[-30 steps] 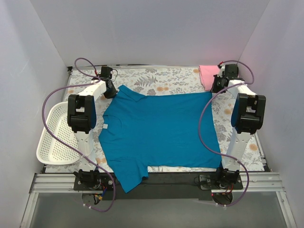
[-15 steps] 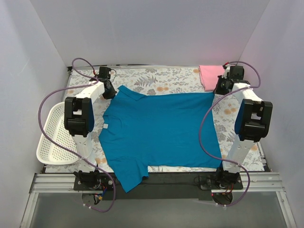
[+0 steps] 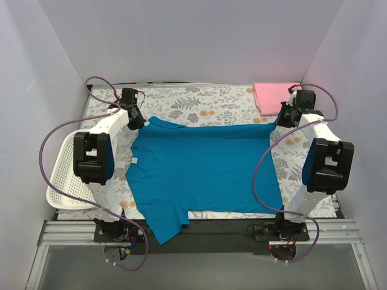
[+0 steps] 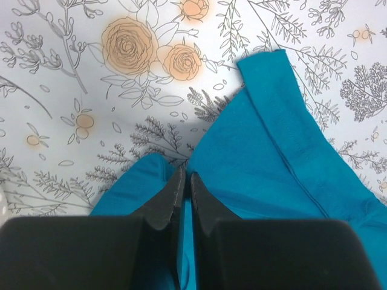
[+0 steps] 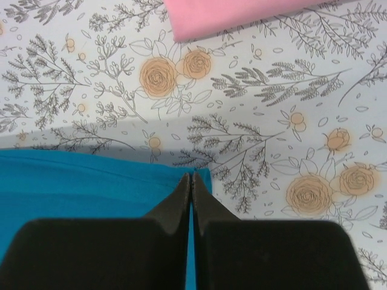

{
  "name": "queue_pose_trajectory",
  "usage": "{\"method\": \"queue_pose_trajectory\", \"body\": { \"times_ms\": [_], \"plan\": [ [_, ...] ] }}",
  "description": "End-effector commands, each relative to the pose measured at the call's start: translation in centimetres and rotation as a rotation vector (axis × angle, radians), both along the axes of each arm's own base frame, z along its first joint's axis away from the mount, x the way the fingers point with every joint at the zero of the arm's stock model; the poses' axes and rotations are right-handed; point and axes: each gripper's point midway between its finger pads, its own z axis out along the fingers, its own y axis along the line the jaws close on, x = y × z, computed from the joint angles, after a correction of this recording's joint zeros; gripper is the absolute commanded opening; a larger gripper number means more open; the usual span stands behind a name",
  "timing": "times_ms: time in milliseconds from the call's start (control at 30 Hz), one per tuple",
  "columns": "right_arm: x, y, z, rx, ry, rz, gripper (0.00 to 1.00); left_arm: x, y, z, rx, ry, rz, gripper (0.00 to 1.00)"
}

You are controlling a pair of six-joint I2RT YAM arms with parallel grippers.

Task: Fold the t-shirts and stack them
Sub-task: Fold the tshirt

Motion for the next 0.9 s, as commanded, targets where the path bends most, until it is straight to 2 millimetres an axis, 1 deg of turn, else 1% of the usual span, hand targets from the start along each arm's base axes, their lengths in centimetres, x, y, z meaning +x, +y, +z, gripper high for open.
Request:
{"method": "queue_pose_trajectory", "body": {
  "times_ms": [0,33,100,133,167,200,233,267,300,333,400,433,467,700,767,833,867],
  "plan": [
    [-0.5,-0.6,1.9,-0.017,-0.052,-0.030,0.01,-0.6,1.0,3.0,0.011,-0.070,0.026,0.00],
    [-0.8,-0.6,1.8,-0.017,-0.049,-0.033,0.01,-0.9,1.0,3.4,0.009,-0.078,0.027,0.00],
    [-1.5,-0.6,1.6,-0.018,-0.044,-0.039,0.01,-1.5,1.1,3.4,0.011,-0.071,0.034,0.00],
    [-1.8,-0.5,1.4,-0.015,-0.038,-0.043,0.01,-2.1,1.2,3.0,0.012,-0.058,0.037,0.00],
    [-2.1,-0.5,1.6,-0.017,-0.041,-0.046,0.01,-2.5,1.2,3.3,0.010,-0.064,0.040,0.00],
    [-2.6,-0.5,1.1,-0.015,-0.028,-0.048,0.01,-2.7,1.2,3.2,0.008,-0.063,0.042,0.00],
    [-2.8,-0.5,1.1,-0.013,-0.028,-0.053,0.01,-3.4,1.3,2.7,0.006,-0.048,0.045,0.00],
    [-3.0,-0.5,1.3,-0.016,-0.033,-0.055,0.01,-3.6,1.2,3.0,0.003,-0.054,0.045,0.00],
    [-3.6,-0.5,0.8,-0.014,-0.019,-0.062,0.01,-3.8,1.2,3.0,0.001,-0.054,0.046,0.00],
    [-3.7,-0.5,0.7,-0.019,-0.018,-0.065,0.01,-4.5,1.3,2.5,0.002,-0.040,0.049,0.00],
    [-4.1,-0.7,0.9,-0.023,-0.023,-0.077,0.01,-5.0,1.1,2.6,-0.009,-0.042,0.043,0.00],
    [-4.6,-0.7,0.4,-0.025,-0.012,-0.081,0.01,-5.2,1.1,2.5,-0.012,-0.039,0.043,0.00],
    [-4.7,-0.7,0.5,-0.025,-0.014,-0.085,0.01,-5.7,1.1,2.0,-0.013,-0.025,0.045,0.00],
    [-6.2,-0.9,-0.2,-0.038,0.000,-0.103,0.01,-7.1,1.2,2.2,-0.022,-0.031,0.054,0.00],
    [-6.7,-1.0,-0.8,-0.044,0.016,-0.111,0.01,-7.4,0.9,1.9,-0.034,-0.024,0.045,0.00],
    [-7.0,-1.1,-1.4,-0.044,0.034,-0.120,0.01,-8.0,0.9,1.0,-0.037,0.004,0.041,0.00],
    [-7.4,-1.0,-2.1,-0.041,0.053,-0.123,0.01,-8.3,0.8,0.6,-0.038,0.016,0.042,0.00]
  ]
}}
